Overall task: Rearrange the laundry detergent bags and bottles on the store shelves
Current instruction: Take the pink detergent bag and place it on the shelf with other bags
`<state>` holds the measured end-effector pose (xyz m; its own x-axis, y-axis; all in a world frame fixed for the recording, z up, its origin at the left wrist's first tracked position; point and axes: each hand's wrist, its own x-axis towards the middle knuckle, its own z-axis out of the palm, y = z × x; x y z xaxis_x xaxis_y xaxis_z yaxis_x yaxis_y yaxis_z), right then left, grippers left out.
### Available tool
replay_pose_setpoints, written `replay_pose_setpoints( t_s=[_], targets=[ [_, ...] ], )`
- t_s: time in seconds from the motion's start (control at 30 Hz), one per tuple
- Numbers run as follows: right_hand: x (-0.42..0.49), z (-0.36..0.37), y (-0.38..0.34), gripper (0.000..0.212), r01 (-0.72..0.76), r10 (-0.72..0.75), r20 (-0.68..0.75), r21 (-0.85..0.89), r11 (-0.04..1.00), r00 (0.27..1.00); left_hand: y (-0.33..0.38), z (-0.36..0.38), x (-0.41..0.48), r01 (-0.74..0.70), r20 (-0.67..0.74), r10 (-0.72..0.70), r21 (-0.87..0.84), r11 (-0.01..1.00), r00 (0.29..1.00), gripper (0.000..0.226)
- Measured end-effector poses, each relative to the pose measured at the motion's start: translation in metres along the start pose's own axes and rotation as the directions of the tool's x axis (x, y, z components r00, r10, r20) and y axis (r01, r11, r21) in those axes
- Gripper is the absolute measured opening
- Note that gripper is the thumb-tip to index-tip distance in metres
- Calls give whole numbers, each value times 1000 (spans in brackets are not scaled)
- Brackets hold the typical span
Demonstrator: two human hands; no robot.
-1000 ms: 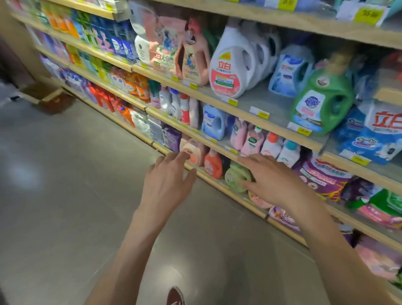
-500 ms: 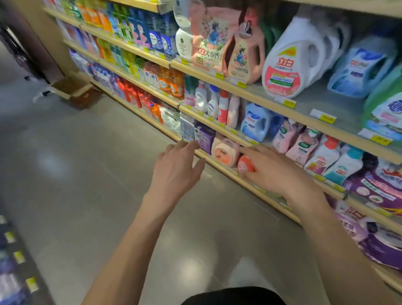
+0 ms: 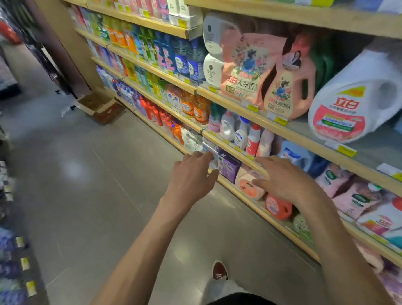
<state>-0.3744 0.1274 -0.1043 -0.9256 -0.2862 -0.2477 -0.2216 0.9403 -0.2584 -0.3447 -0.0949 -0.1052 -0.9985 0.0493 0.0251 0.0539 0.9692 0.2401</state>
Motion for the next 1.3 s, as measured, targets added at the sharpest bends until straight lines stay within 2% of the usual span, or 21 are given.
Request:
replay_pose_setpoints(
  t_s=[0.2,0.37,0.73,1.03,1.17,1.3],
  targets=[
    [100,-16,-6,60,-6,7,-33,28,1000,999,-42,2,89,28,33,-27,-25,999,999,38],
    [150,-22,-10,64,-69,70,-15,49,996,997,-63,6,140,26,11,-24,-160,987,1000,36],
    [261,-42,-23,51,-201,201,-58,5,979,978,-115,25,297,-156,37,167,-204,966,985,41],
    [345,-57,-39,56,-424,421,-103,-9,906,901,-157,31,437,-356,47,381,-264,896,923,34],
    [371,-54,-30,57,-514,514,-85,27,858,854,-163,36,484,-376,40,403,-286,881,914,37],
    [391,-51,-12,58,-572,572,-142,43,819,808,-160,48,524,-383,22,414,-336,860,910,40]
  ],
)
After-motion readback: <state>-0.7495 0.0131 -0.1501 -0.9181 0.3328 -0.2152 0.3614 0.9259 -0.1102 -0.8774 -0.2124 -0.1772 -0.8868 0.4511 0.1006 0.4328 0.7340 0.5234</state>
